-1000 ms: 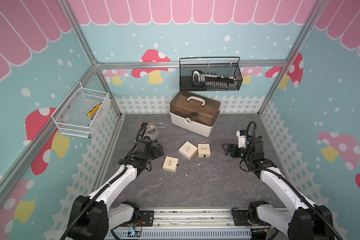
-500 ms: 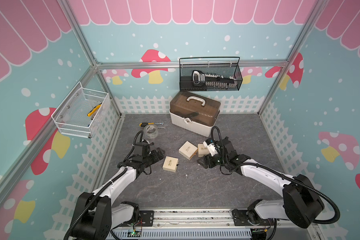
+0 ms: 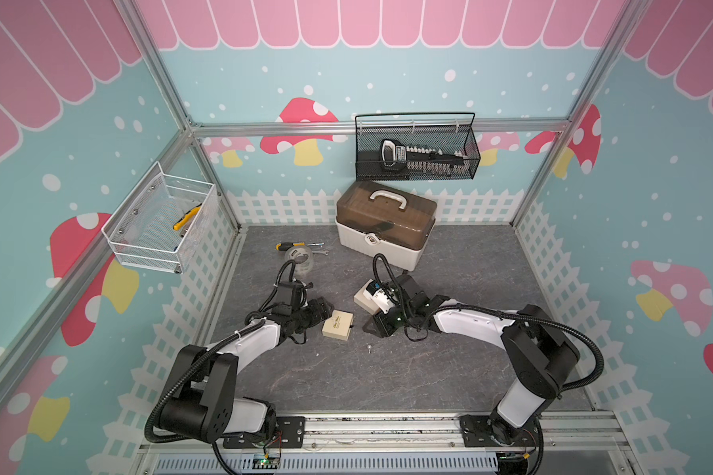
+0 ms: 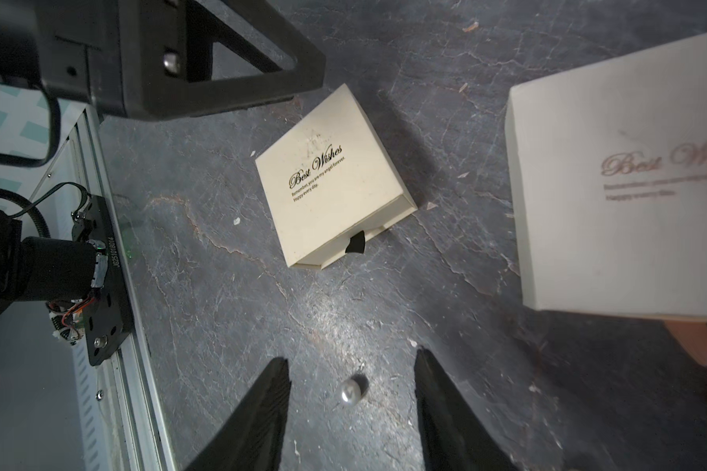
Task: Place the earrings into the drawer-style jewelry box
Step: Open the drawer in the jewelry box.
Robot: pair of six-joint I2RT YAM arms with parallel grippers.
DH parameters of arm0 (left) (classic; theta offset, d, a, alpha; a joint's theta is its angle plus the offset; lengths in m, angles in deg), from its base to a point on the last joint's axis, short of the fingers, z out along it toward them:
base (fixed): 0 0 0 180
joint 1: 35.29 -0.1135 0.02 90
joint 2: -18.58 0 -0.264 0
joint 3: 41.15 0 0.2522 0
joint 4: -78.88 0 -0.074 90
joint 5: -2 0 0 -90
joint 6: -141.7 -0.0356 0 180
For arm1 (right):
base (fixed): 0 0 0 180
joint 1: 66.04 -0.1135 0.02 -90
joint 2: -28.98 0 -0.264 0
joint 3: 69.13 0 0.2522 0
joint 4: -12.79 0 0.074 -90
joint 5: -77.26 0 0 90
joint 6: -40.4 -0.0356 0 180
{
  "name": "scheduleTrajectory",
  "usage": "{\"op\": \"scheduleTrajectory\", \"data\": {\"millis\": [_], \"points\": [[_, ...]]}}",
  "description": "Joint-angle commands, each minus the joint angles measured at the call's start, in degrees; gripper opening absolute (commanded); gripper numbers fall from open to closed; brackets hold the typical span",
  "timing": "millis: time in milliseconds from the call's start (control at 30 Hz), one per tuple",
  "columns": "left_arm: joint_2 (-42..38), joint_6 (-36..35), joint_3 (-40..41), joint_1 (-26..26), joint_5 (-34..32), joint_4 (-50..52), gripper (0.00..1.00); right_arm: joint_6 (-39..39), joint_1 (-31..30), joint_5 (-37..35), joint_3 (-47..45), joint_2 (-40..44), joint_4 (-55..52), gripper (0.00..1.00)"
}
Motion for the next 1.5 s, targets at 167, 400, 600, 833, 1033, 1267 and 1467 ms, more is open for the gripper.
{"op": "scheduleTrajectory", "data": {"millis": [167, 400, 600, 833, 1033, 1267, 1467], "points": [[2.4, -1.5, -2.2, 1.2, 1.1, -1.8, 0.74, -0.2, -1.0, 0.2, 5.2, -5.8, -1.4, 0.43], [4.2, -2.7, -3.1, 2.2, 1.3, -0.6, 0.72, 1.1, -1.1, 1.8, 9.5, -9.7, -4.1, 0.42], [4.8, -3.3, -2.9, 2.7, 1.4, -0.5, 0.66, 1.6, -1.2, 3.4, 12.0, -13.9, -5.3, 0.38], [4.6, -3.6, -2.2, 2.8, 1.5, -0.5, 0.59, 2.3, -1.3, 4.8, 13.9, -16.0, -6.4, 0.34], [4.5, -3.7, -1.8, 2.8, 1.5, -0.5, 0.56, 2.2, -1.4, 5.6, 15.2, -17.6, -6.4, 0.31], [5.0, -3.8, -1.8, 2.8, 1.7, -0.5, 0.53, 2.0, -1.5, 5.8, 16.2, -18.8, -6.6, 0.28], [5.3, -3.9, -1.7, 3.0, 1.9, -0.4, 0.52, 2.0, -1.5, 6.3, 16.8, -19.6, -6.6, 0.26]]}}
